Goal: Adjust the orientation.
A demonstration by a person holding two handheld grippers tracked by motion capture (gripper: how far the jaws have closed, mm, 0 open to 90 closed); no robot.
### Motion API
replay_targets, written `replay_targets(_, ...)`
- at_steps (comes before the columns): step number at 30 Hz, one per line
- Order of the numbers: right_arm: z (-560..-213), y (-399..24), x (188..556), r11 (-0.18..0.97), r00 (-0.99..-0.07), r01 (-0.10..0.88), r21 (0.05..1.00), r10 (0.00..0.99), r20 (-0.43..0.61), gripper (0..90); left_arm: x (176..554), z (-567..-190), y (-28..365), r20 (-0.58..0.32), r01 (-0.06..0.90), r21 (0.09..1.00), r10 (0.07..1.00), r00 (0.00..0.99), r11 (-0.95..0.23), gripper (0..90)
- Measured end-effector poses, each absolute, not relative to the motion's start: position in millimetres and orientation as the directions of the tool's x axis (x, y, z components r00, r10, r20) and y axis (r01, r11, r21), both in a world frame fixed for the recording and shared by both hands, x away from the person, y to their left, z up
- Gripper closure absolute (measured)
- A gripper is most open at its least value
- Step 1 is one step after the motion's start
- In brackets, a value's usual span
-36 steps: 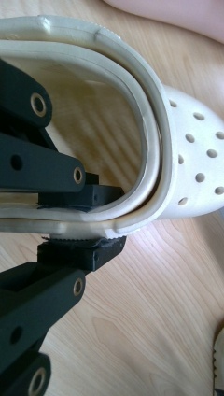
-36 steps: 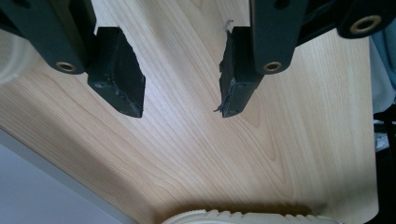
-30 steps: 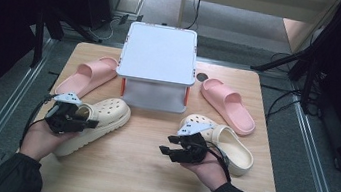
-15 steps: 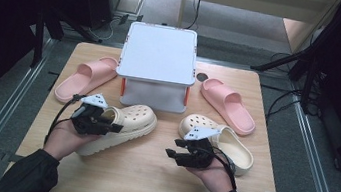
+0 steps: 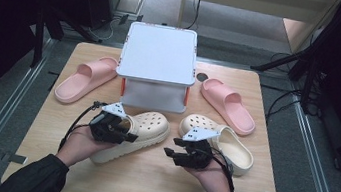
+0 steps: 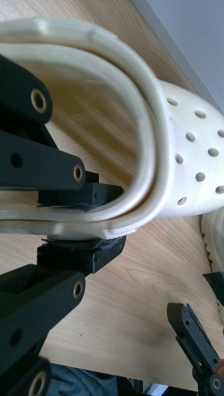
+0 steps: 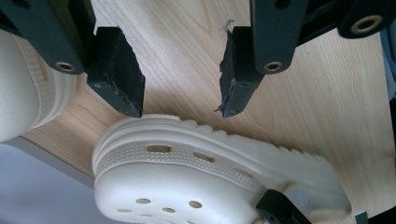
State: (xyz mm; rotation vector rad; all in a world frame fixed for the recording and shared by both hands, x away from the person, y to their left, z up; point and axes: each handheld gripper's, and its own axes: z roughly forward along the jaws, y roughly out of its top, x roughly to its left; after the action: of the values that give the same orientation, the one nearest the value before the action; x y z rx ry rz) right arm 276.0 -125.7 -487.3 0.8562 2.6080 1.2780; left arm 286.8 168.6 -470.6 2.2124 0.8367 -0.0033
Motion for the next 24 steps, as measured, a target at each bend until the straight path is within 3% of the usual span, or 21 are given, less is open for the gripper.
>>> replay_targets(9, -489.2, -119.5, 278.9, 0.470, -0.829, 0.449, 0.760, 0.536, 0.159, 50.7, 284.4, -464.1, 174.4, -0.274, 0.573, 0.652, 0.551, 0.788, -0.496, 55.5)
replay_targets(13, -488.9, -118.8, 279.9, 0.460, -0.826, 0.451, 0.765, 0.540, 0.163, 51.7, 279.5, -452.3, 193.8, -0.280, 0.577, 0.677, 0.564, 0.776, -0.457, 54.4)
replay_targets(17, -488.9, -114.2, 280.4, 0.435, -0.816, 0.470, 0.768, 0.545, 0.191, 60.0, 283.7, -449.5, 215.5, -0.229, 0.582, 0.675, 0.621, 0.750, -0.454, 64.3)
replay_targets(21, -491.3, -107.8, 281.2, 0.439, -0.820, 0.473, 0.764, 0.537, 0.199, 66.9, 291.8, -454.3, 228.4, -0.233, 0.600, 0.673, 0.647, 0.726, -0.432, 74.0)
replay_targets(22, -493.5, -102.7, 281.0, 0.448, -0.820, 0.473, 0.759, 0.539, 0.193, 77.5, 293.9, -455.8, 231.3, -0.230, 0.603, 0.672, 0.652, 0.722, -0.430, 79.0)
replay_targets(24, -494.7, -99.8, 280.6, 0.446, -0.816, 0.480, 0.756, 0.543, 0.197, 81.8, 298.7, -460.5, 237.2, -0.228, 0.611, 0.666, 0.663, 0.713, -0.428, 82.9)
